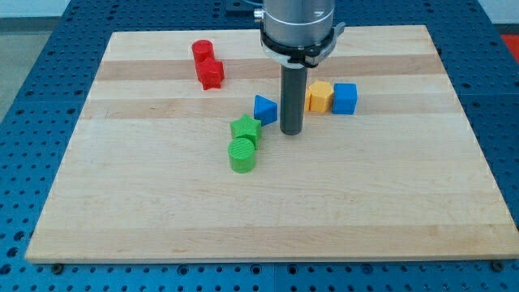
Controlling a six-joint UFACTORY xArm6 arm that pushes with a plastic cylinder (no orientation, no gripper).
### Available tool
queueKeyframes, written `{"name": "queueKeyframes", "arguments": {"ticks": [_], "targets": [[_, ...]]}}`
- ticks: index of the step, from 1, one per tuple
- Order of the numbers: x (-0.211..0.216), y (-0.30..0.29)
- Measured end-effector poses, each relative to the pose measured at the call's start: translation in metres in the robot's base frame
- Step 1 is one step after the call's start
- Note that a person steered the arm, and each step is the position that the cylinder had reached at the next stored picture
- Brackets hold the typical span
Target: Move green blocks from blue triangle
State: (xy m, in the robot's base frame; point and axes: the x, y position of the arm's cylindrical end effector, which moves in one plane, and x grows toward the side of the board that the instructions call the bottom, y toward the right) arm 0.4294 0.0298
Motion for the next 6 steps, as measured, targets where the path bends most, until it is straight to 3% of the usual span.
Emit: {"name": "queueKeyframes", "arguments": {"ticks": [3,6], "targets": [[0.012,-0.013],[-0.009,-0.033]]}}
